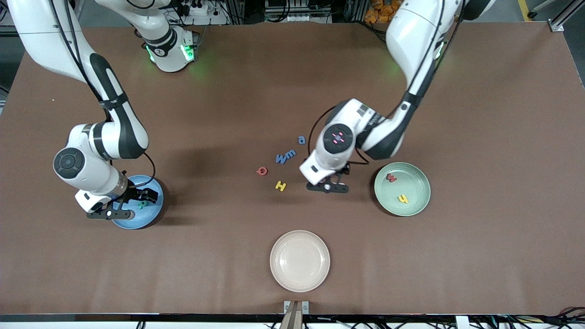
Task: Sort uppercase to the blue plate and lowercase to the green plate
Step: 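Move the left gripper over the blue letters near the center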
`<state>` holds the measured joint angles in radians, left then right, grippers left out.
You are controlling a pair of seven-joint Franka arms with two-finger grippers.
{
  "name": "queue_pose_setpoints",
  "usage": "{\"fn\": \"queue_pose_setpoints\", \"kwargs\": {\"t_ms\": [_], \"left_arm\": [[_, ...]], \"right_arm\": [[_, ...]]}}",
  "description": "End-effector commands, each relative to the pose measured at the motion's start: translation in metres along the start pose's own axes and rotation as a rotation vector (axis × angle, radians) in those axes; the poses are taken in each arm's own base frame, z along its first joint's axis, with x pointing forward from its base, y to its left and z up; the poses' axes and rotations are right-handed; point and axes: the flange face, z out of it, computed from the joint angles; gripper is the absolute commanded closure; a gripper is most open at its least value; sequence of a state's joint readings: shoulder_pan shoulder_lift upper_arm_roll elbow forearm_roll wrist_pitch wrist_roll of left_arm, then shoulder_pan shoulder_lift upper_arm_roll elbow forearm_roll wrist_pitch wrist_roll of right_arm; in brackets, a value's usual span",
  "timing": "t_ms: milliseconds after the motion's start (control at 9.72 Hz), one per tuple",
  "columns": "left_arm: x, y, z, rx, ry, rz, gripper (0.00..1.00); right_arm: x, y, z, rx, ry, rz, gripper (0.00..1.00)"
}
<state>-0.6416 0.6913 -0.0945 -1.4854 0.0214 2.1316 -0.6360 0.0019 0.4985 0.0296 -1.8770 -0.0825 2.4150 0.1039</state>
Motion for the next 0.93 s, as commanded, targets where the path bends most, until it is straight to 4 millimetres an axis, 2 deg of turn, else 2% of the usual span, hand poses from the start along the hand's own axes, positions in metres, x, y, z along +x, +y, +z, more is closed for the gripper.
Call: {"fn": "queue_pose_setpoints", "kwargs": {"t_ms": [0,309,411,514,720,823], "left_arm": [[-0.018,0.021,-0.002,0.046,0.044,-0.018,0.0],[-0.05,0.042,0.025,0.065,0.03,-0.069,0.0],[-0.058,0.042,0.041,0.05,0.042,-0.088,0.0],[-0.075,0.051,0.054,0.041,0.047,-0.114,0.0],[-0.085,0.052,0.065,0.05,0.039,-0.121,0.0],[-0.09,0.054,0.07,0.043,0.043,-0.126,0.0]], "right_arm": [[-0.001,-0.014,-0.003,0.0,0.003,0.032,0.0],[-0.002,-0.022,0.001,0.003,0.001,0.056,0.0],[-0.002,-0.03,0.0,0.004,0.002,0.059,0.0],[-0.003,-0.033,0.001,0.004,0.0,0.07,0.0],[-0.002,-0.039,0.006,0.004,-0.004,0.082,0.0],[-0.004,-0.049,0.012,0.004,-0.008,0.091,0.0]]}}
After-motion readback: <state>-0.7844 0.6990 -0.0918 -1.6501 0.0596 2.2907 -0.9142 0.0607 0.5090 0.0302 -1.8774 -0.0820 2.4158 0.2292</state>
